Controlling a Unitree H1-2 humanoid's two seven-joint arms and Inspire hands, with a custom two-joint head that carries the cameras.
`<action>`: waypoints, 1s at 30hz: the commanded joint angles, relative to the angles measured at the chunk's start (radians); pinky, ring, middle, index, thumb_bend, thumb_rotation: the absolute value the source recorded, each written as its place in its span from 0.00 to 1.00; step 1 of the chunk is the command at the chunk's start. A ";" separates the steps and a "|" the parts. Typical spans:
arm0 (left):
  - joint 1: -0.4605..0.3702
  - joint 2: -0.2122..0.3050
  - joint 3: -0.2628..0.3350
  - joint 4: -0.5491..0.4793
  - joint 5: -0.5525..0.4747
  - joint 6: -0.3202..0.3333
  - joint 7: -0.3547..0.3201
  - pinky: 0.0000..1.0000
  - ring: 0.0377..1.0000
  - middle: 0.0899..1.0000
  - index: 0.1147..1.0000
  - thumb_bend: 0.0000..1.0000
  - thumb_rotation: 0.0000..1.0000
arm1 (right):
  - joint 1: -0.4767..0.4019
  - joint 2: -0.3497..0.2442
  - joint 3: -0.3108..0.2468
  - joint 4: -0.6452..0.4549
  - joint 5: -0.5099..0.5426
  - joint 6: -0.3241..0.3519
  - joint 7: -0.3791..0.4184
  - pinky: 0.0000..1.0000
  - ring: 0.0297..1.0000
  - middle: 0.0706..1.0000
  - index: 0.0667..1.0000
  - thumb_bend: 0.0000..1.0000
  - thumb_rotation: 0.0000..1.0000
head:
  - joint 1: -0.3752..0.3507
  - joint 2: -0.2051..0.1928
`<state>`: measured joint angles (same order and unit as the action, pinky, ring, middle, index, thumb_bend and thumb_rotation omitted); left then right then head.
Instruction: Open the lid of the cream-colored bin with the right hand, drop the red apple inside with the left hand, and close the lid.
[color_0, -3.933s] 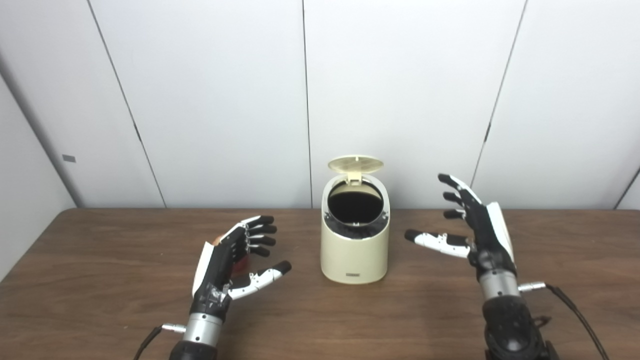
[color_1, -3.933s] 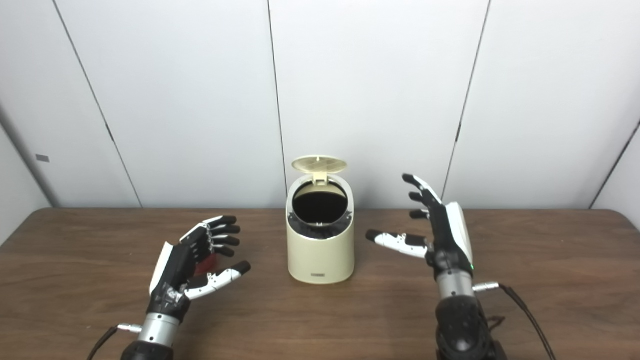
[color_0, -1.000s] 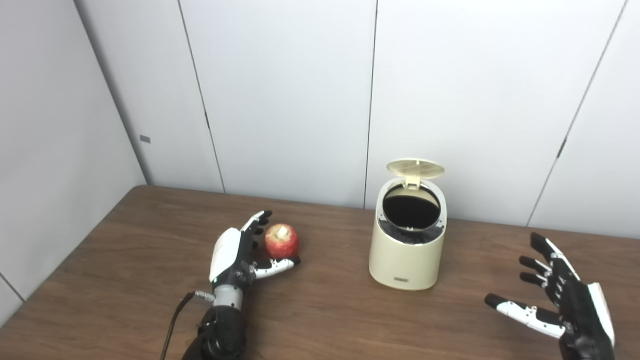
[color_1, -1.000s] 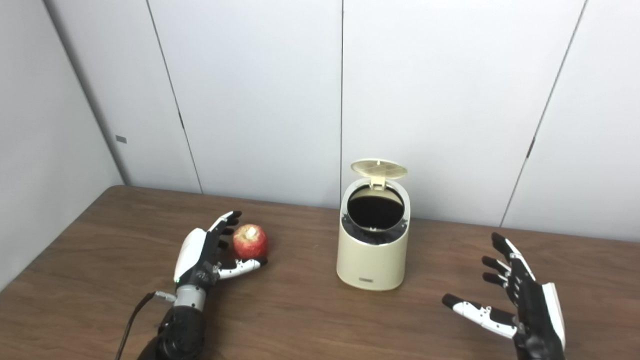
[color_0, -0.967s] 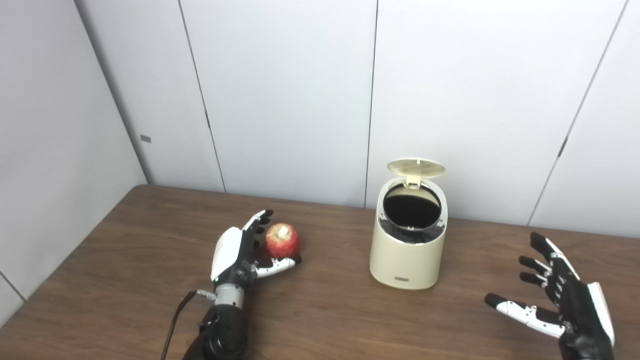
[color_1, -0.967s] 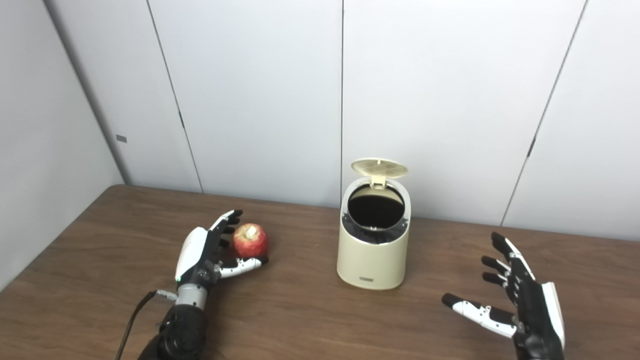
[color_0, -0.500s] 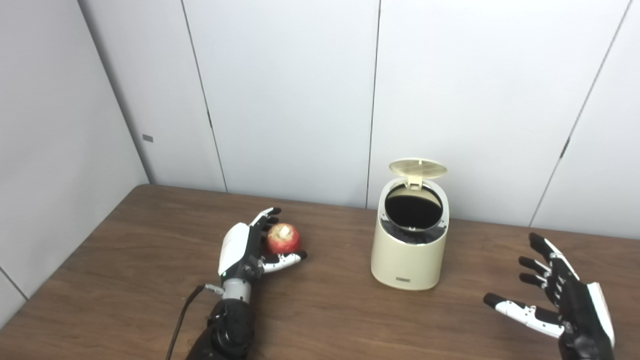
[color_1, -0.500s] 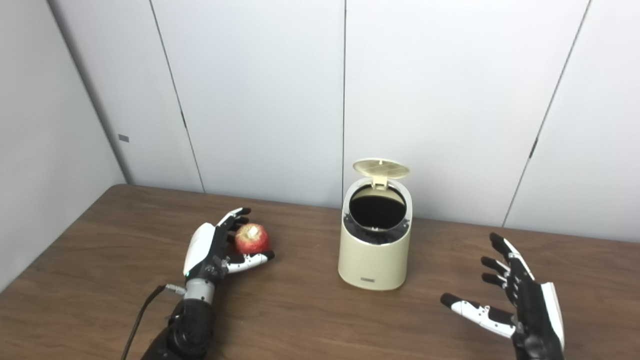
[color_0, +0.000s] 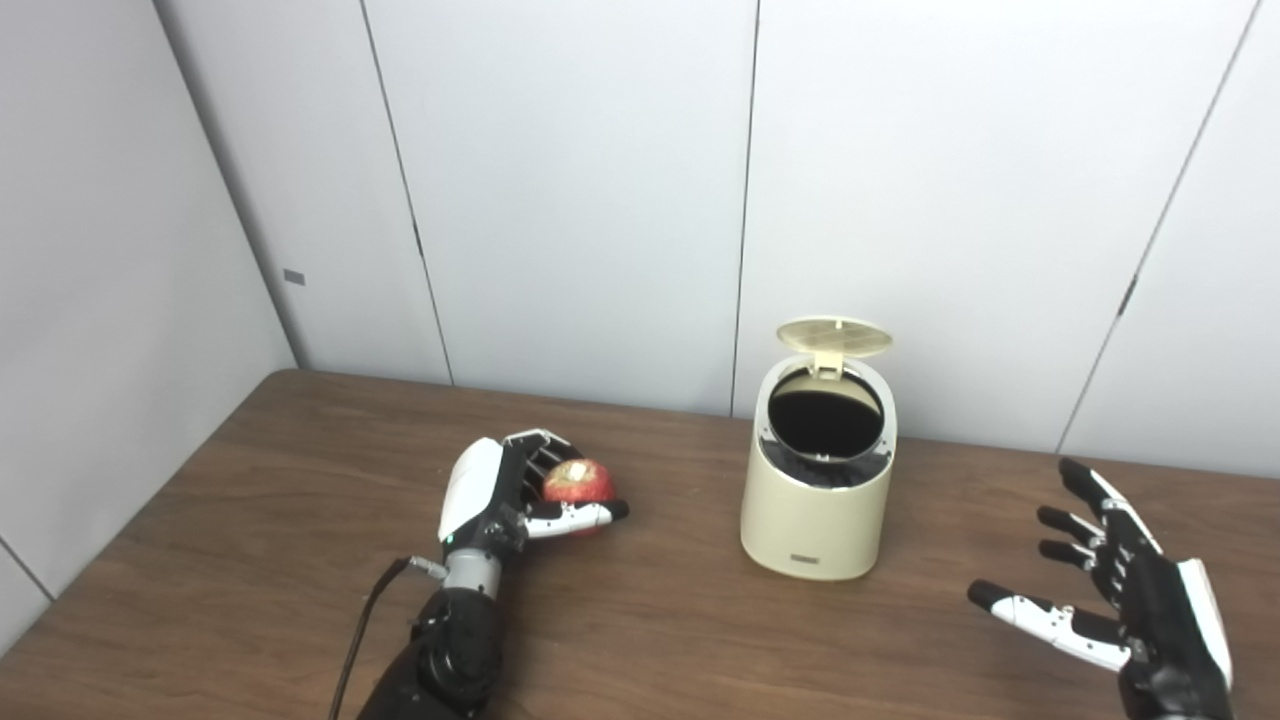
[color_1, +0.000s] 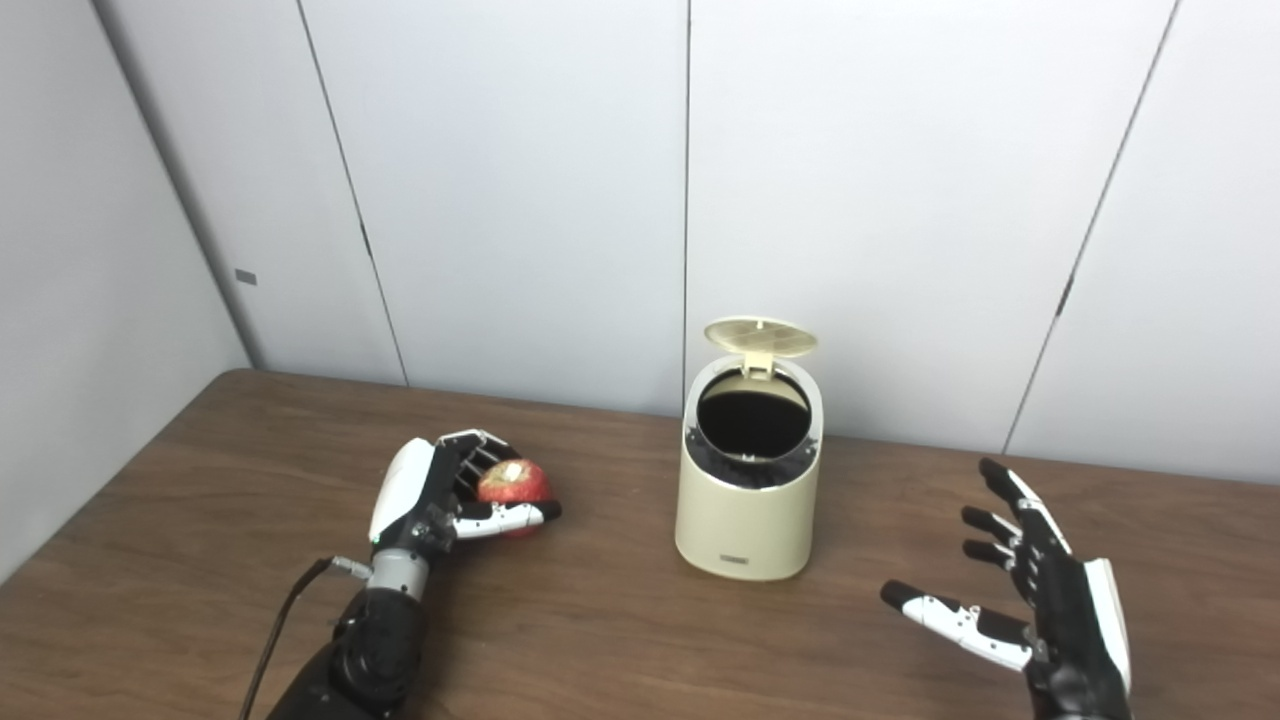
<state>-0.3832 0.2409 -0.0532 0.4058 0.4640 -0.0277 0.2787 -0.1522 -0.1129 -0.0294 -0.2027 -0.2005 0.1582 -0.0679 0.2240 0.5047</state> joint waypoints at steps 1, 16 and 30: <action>-0.001 0.013 -0.007 -0.011 -0.013 -0.015 -0.021 0.31 0.39 0.44 0.44 0.51 0.00 | -0.031 -0.003 -0.001 -0.034 -0.005 -0.014 0.000 0.70 0.79 0.90 0.85 0.72 0.04 | 0.001 0.000; 0.011 0.010 -0.028 -0.073 0.031 -0.024 -0.005 0.33 0.41 0.45 0.43 0.50 0.00 | -0.035 0.001 0.001 -0.011 -0.001 -0.029 -0.002 0.70 0.79 0.90 0.85 0.73 0.05 | -0.016 -0.007; -0.041 -0.012 -0.066 -0.335 0.053 -0.027 -0.085 0.30 0.39 0.45 0.43 0.50 0.00 | -0.053 0.006 0.015 0.120 -0.016 -0.151 -0.030 0.70 0.78 0.89 0.85 0.78 0.12 | -0.087 -0.045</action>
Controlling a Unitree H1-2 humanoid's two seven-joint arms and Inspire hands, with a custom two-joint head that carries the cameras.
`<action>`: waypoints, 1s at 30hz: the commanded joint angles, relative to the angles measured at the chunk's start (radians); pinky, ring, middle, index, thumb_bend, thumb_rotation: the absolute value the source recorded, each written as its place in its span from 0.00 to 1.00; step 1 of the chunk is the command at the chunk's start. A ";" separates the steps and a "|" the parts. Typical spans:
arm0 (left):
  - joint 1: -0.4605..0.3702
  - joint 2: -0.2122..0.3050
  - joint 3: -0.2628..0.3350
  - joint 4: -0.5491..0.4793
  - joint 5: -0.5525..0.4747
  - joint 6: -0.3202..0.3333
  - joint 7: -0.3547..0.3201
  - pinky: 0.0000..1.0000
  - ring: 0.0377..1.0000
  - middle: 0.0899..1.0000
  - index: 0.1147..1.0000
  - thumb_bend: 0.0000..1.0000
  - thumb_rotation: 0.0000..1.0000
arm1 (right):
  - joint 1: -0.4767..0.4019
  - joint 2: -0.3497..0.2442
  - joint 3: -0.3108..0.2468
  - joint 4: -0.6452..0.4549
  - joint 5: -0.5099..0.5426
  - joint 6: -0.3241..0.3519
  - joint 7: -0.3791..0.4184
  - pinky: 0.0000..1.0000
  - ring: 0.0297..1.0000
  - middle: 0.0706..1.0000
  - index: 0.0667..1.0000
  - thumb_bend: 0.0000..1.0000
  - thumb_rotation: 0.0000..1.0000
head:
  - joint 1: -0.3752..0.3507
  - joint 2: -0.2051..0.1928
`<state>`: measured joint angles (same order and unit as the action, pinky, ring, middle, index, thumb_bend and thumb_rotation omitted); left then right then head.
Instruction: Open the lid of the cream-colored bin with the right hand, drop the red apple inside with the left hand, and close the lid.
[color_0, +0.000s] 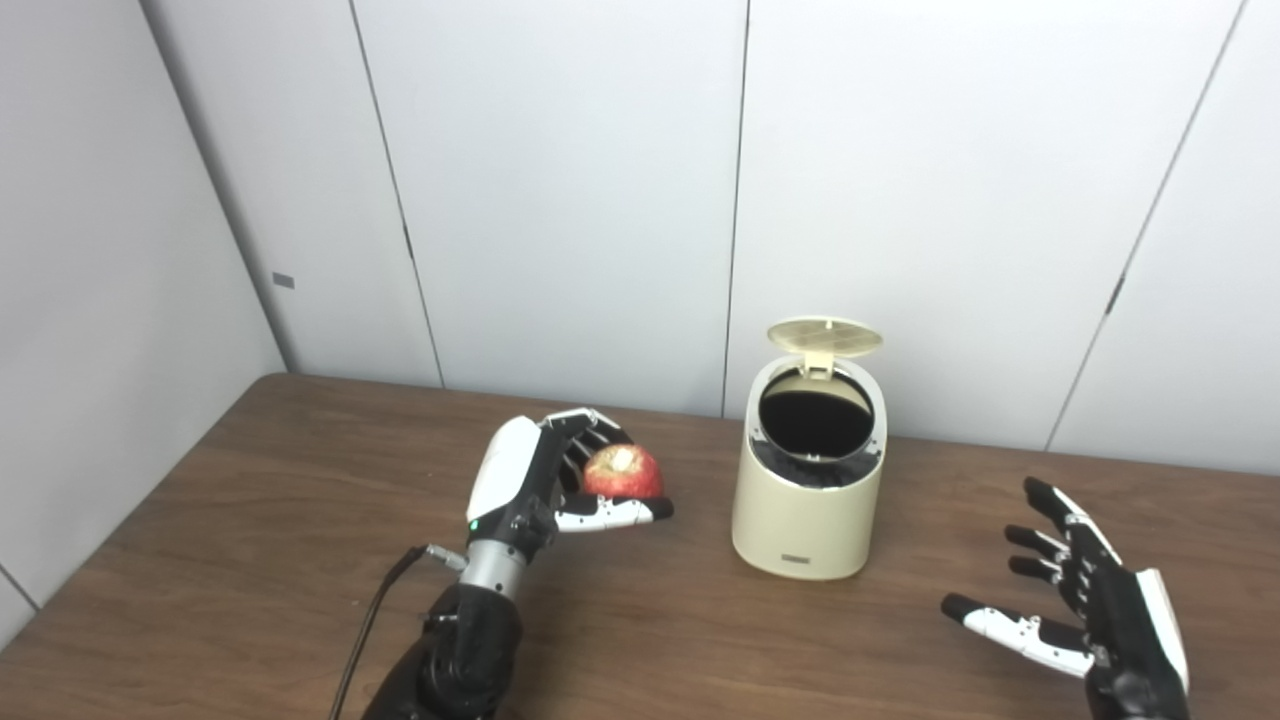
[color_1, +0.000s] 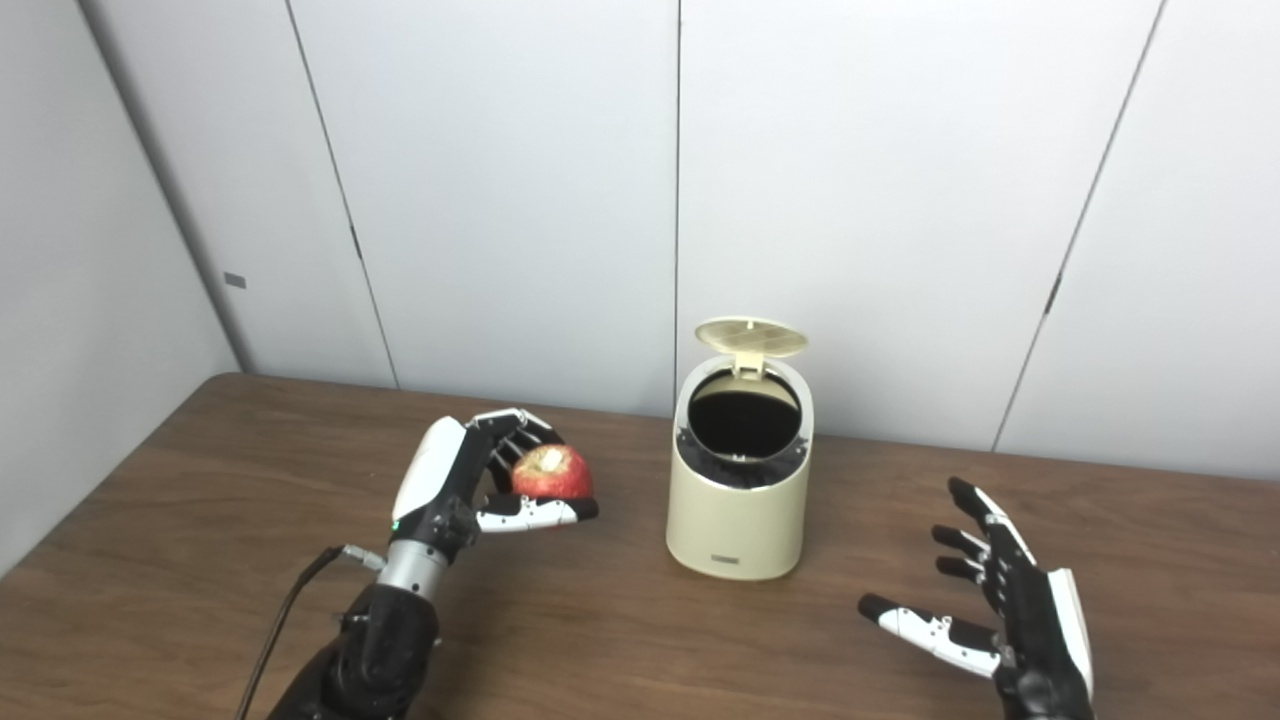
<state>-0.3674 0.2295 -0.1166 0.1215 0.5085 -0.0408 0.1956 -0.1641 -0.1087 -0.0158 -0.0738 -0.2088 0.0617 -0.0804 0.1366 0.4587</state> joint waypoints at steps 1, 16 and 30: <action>-0.071 -0.005 -0.007 -0.066 0.013 -0.016 -0.008 0.30 0.40 0.45 0.43 0.50 0.00 | -0.042 0.003 0.003 -0.003 -0.012 -0.060 -0.020 0.70 0.78 0.89 0.85 0.78 0.13 | -0.006 -0.003; -0.188 -0.055 -0.052 -0.118 0.046 -0.037 -0.075 0.30 0.40 0.45 0.43 0.50 0.00 | -0.049 0.029 0.018 0.031 -0.052 -0.083 -0.048 0.69 0.78 0.89 0.85 0.79 0.21 | -0.058 -0.029; -0.210 -0.114 -0.065 -0.071 0.061 -0.057 -0.055 0.31 0.40 0.44 0.44 0.50 0.00 | -0.054 0.044 0.017 0.040 -0.056 -0.091 -0.061 0.70 0.78 0.89 0.85 0.80 0.22 | -0.081 -0.029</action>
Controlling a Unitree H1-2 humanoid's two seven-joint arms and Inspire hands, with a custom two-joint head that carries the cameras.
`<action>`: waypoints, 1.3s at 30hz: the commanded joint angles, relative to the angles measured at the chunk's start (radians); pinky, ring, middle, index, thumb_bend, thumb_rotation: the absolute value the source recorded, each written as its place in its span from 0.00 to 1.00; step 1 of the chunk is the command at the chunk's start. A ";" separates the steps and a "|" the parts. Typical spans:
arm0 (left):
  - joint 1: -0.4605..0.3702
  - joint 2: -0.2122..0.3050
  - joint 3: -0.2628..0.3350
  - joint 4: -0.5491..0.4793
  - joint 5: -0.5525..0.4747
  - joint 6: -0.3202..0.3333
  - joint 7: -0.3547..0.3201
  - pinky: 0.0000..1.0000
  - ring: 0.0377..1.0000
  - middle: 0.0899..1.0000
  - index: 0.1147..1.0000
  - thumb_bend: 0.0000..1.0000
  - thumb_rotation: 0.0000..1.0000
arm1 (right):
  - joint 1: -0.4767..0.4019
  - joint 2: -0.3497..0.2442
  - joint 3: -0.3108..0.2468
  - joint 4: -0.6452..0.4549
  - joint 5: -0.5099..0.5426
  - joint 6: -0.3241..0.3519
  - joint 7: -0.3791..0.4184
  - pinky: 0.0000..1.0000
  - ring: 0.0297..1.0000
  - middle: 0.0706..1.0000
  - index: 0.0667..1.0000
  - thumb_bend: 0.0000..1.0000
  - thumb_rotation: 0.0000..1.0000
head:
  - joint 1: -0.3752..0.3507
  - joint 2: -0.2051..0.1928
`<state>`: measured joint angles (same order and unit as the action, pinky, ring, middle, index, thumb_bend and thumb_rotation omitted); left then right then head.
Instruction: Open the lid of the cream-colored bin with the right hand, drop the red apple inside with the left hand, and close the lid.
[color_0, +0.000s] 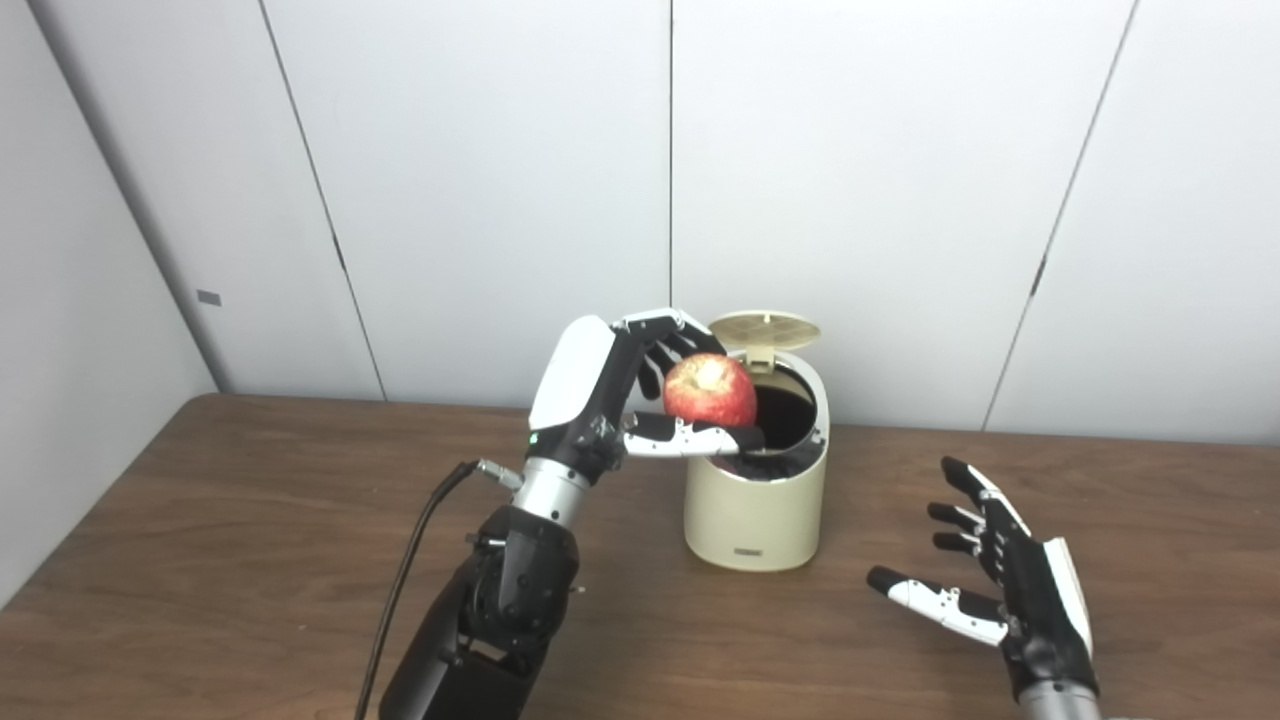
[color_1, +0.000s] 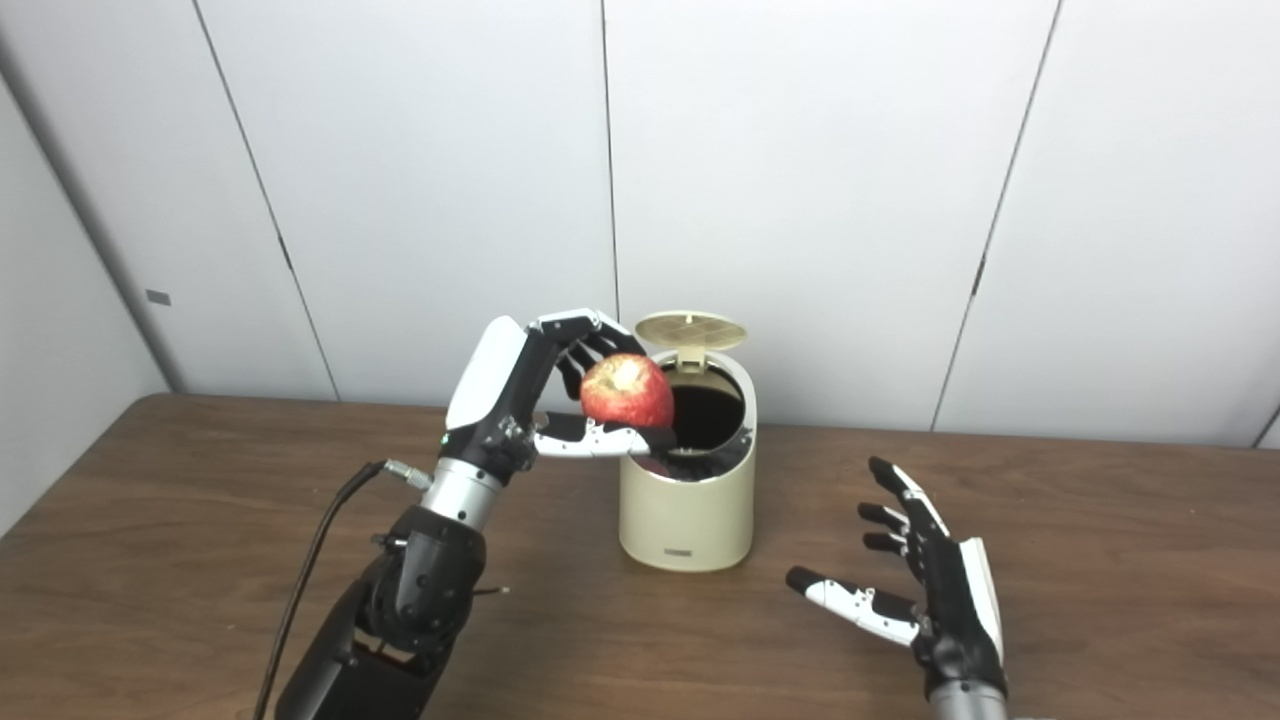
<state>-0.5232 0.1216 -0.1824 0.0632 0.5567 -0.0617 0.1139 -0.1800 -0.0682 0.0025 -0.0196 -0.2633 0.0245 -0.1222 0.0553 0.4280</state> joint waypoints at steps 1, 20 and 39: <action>-0.055 -0.009 -0.001 -0.009 0.016 -0.034 0.030 0.31 0.40 0.44 0.44 0.50 0.00 | -0.039 0.004 -0.001 -0.012 0.000 -0.054 -0.019 0.70 0.78 0.89 0.85 0.80 0.22 | -0.001 0.001; -0.104 -0.042 -0.033 0.189 0.163 -0.095 0.255 0.33 0.42 0.42 0.43 0.50 0.00 | -0.035 0.014 0.006 -0.024 -0.008 -0.053 -0.025 0.69 0.77 0.89 0.85 0.78 0.19 | -0.018 0.002; -0.126 -0.071 -0.078 0.340 0.256 -0.113 0.517 0.36 0.42 0.43 0.43 0.50 0.00 | -0.028 0.026 0.019 -0.043 -0.020 -0.049 -0.031 0.67 0.77 0.89 0.84 0.79 0.21 | -0.024 0.003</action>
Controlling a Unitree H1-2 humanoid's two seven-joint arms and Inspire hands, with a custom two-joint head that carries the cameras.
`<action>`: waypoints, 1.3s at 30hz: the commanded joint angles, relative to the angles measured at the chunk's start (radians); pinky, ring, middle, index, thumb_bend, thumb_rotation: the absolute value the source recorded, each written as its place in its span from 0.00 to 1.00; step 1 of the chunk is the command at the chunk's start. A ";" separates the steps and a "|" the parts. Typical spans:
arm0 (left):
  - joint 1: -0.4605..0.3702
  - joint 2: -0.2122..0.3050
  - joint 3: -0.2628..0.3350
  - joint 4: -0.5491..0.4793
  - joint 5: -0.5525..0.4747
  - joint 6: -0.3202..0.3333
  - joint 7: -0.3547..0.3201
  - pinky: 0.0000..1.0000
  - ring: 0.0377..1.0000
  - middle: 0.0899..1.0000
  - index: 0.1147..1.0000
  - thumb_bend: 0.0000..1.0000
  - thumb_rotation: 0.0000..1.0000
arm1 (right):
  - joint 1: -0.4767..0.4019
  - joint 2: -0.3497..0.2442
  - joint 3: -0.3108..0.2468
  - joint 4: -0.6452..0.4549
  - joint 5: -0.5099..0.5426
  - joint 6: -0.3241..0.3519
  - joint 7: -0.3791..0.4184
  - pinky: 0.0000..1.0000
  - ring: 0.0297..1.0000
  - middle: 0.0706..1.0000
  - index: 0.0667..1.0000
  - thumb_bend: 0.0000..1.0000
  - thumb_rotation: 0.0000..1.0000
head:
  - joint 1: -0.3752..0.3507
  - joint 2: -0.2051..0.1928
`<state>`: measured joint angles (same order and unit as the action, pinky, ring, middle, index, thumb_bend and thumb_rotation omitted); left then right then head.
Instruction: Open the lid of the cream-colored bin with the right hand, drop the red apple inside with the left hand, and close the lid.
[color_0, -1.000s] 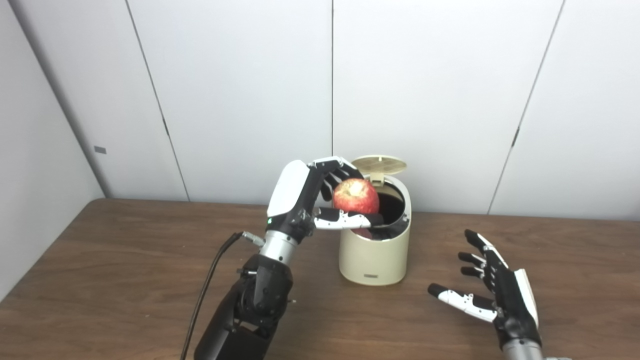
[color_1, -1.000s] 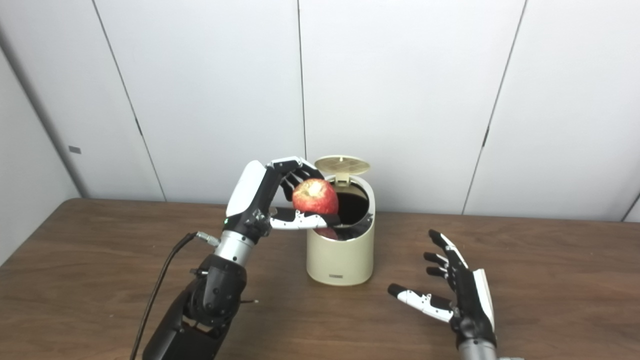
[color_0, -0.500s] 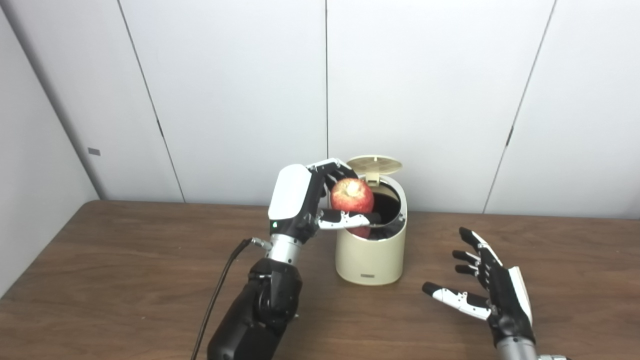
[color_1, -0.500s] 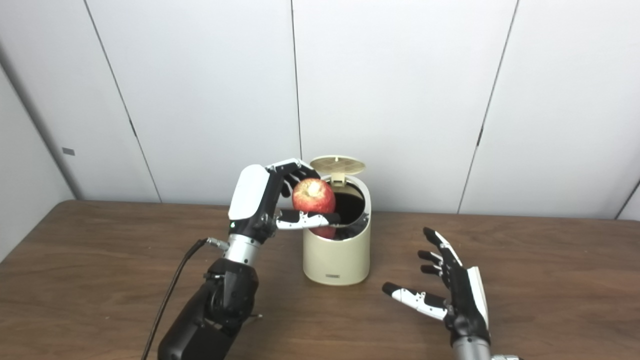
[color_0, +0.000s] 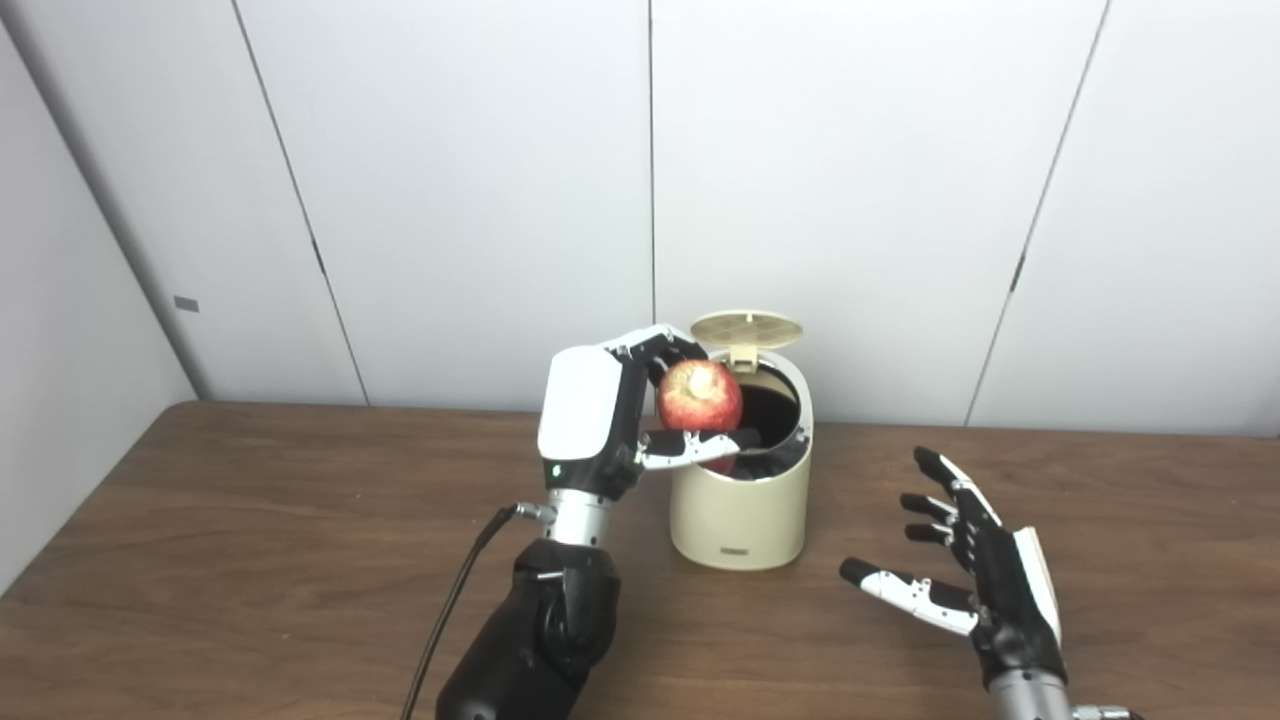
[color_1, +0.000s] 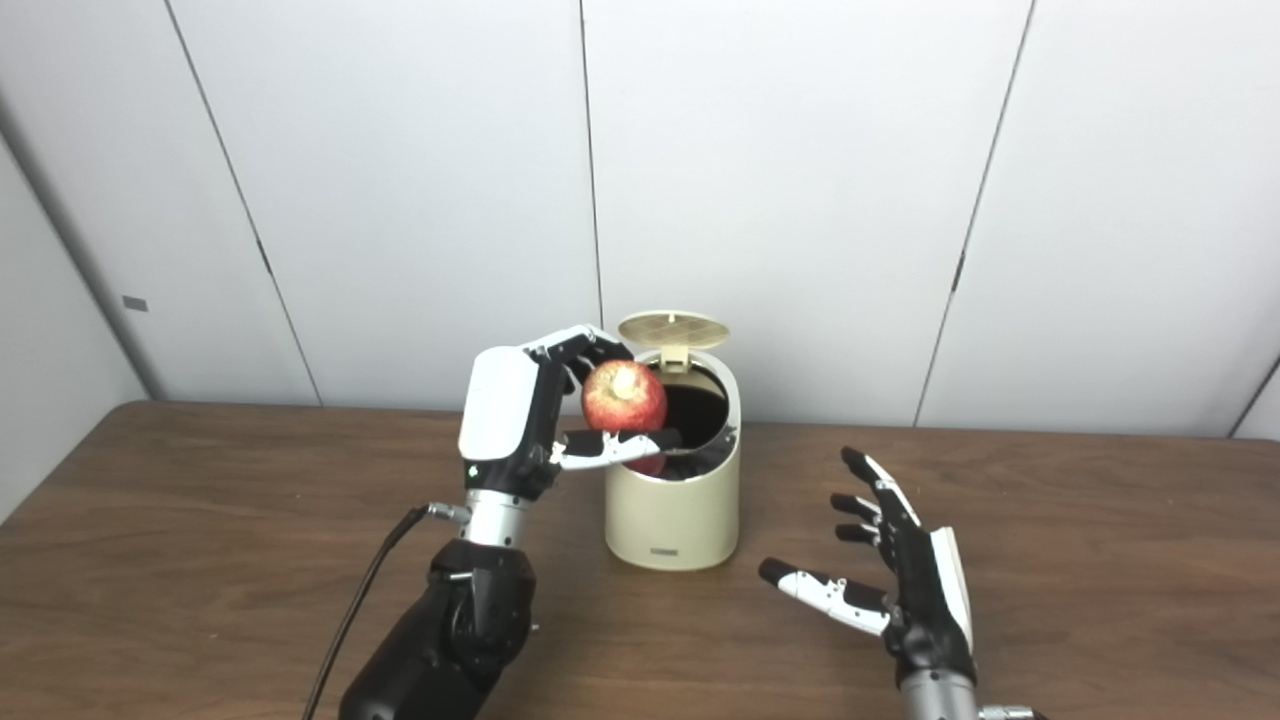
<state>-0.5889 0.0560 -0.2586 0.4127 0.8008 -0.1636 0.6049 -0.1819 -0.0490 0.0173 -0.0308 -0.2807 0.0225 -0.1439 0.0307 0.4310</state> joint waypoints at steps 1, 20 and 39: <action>-0.062 -0.009 -0.003 -0.003 0.012 -0.010 0.033 0.35 0.42 0.43 0.43 0.50 0.00 | -0.026 0.006 0.005 -0.033 -0.003 -0.046 -0.009 0.67 0.77 0.89 0.84 0.80 0.22 | 0.001 0.001; -0.076 -0.037 -0.025 0.076 0.005 0.003 0.087 0.35 0.42 0.42 0.44 0.50 0.00 | -0.020 0.020 0.015 -0.050 0.000 -0.048 -0.015 0.67 0.76 0.89 0.85 0.80 0.21 | -0.017 0.005; -0.090 -0.058 -0.036 0.159 -0.013 0.009 0.101 0.31 0.41 0.42 0.44 0.50 0.00 | -0.019 0.032 0.024 -0.073 -0.018 -0.035 -0.022 0.64 0.74 0.88 0.84 0.79 0.18 | -0.025 0.010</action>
<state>-0.6456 0.0007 -0.2908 0.5639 0.7847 -0.1679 0.7035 -0.1759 -0.0243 0.0395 -0.0687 -0.2935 0.0228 -0.1574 0.0046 0.4402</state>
